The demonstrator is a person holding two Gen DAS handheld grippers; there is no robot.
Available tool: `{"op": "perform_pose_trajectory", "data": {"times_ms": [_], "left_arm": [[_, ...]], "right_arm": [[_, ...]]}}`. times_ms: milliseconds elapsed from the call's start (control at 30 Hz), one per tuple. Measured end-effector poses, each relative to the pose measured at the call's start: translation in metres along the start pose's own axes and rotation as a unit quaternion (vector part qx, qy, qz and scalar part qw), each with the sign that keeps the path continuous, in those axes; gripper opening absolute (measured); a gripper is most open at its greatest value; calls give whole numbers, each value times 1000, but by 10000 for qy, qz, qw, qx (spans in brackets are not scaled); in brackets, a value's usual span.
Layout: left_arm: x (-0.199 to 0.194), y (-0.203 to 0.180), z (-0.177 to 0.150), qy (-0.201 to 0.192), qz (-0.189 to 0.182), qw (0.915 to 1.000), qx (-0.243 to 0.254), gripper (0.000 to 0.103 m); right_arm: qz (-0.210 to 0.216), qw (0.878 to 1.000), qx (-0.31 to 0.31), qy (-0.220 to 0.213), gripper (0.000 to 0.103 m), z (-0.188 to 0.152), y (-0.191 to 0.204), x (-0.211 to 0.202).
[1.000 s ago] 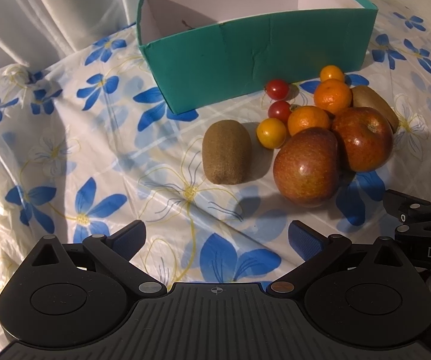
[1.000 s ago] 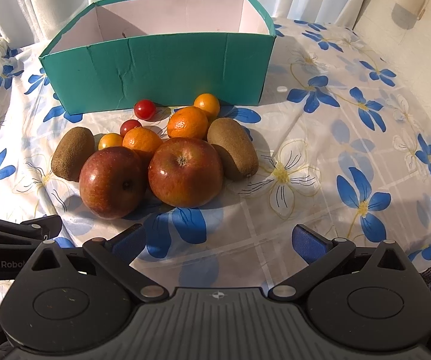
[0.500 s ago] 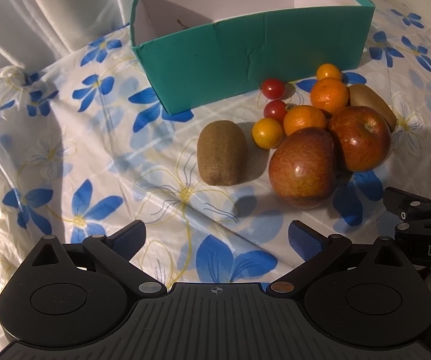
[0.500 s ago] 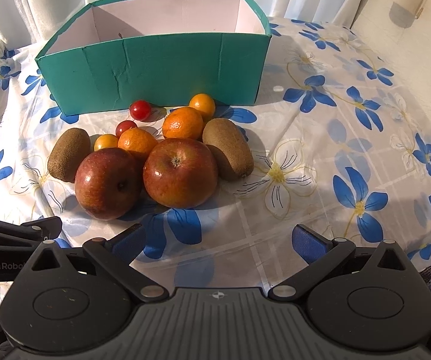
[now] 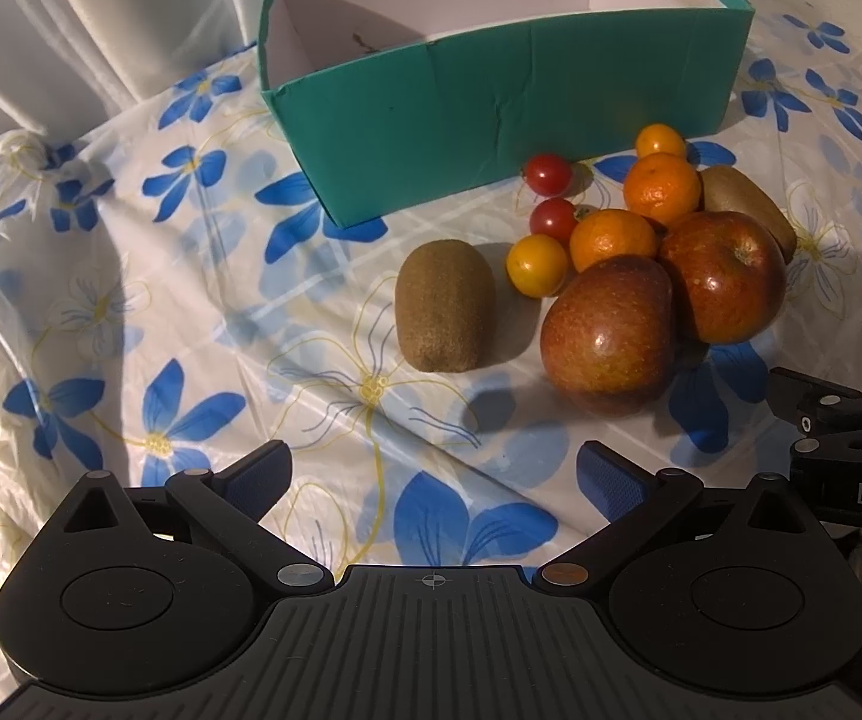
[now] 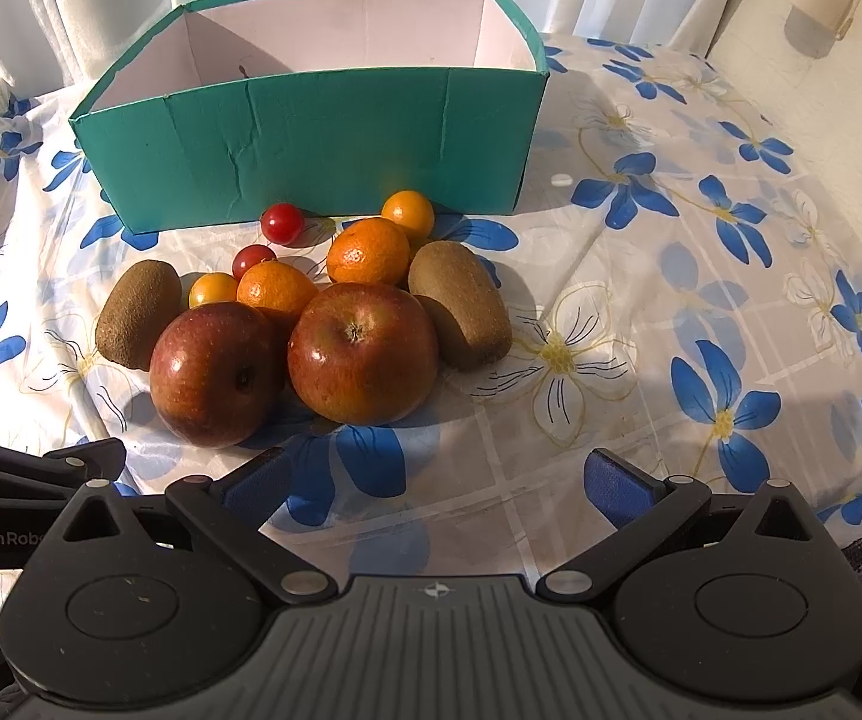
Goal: Organize fruits
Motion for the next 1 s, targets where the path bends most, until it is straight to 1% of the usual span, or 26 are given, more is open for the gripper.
{"op": "perform_pose_trajectory", "data": {"times_ms": [1000], "left_arm": [[0,0,2,7,-87,10000,-33,103]], "right_arm": [[15,10000,55,-32,103,0,-2,0]]}}
Point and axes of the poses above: each gripper's, at about its wrist camera, not at the fingertips, and x roughly the way its jaws point, y to its left, z to its top, the point moved 6 cm from there along x, roughly the way its jaws point, and after that the axes turned 14 degrees about -x, right-handed, at the moved point
